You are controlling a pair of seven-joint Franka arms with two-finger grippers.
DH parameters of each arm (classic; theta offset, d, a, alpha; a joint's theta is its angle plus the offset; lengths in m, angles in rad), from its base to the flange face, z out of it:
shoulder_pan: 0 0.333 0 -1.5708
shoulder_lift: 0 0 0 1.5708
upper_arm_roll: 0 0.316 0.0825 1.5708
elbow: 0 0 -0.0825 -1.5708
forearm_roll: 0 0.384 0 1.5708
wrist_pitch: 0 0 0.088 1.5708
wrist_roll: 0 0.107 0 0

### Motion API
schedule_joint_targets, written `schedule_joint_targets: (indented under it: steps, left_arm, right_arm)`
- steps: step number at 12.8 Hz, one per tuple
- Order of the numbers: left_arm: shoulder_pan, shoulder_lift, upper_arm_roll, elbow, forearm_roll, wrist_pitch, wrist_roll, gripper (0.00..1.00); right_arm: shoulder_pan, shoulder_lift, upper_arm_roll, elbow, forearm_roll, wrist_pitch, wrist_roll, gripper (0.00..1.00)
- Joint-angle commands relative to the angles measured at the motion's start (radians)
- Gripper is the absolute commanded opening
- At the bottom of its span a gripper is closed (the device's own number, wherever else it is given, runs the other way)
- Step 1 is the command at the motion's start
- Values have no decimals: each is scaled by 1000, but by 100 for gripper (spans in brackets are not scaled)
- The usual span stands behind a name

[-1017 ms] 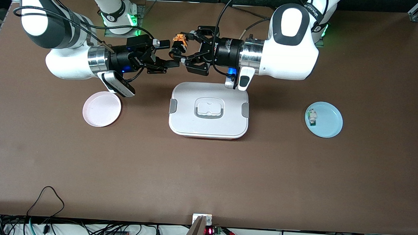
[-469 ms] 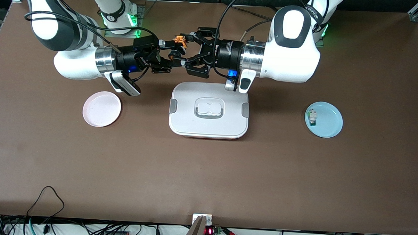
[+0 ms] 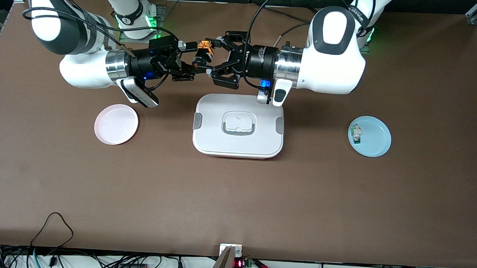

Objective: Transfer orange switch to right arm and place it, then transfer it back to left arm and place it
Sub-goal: 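Close the right gripper on the switch held by the left gripper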

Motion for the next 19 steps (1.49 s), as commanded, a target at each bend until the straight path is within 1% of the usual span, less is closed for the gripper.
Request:
schedule_joint_targets:
  steps: [1,3,6,7,8,9,16,17,18,19]
  left_arm:
    - [-8,17,-1,30,-3,5,-14,0]
    - [-8,17,-1,30,-1,5,-14,0]
    - [-8,17,-1,30,-1,5,-14,0]
    - [-8,17,-1,30,-1,5,-14,0]
    - [-8,17,-1,30,-1,5,-14,0]
    - [-8,17,-1,30,-1,5,-14,0]
    - [-8,17,1,30,-1,2,-16,0]
    - [-8,20,-2,30,-4,-1,-33,15]
    - [-7,32,-1,30,-3,-3,-78,50]
    - [-7,32,2,35,-1,-3,-86,99]
  right_arm:
    - [2,-23,5,-21,24,8,-12,89]
    - [10,-23,5,-21,25,10,-20,71]
    - [16,-23,5,-19,25,11,-28,52]
    - [16,-23,5,-19,25,11,-37,42]
    - [16,-23,5,-13,25,13,-47,35]
    - [16,-23,5,-12,32,13,-49,32]
    - [13,-23,3,-10,33,14,-49,30]
    - [13,-23,3,-8,33,14,-49,30]
    - [10,-23,3,-8,33,19,-51,30]
    - [10,-23,3,-10,33,19,-51,30]
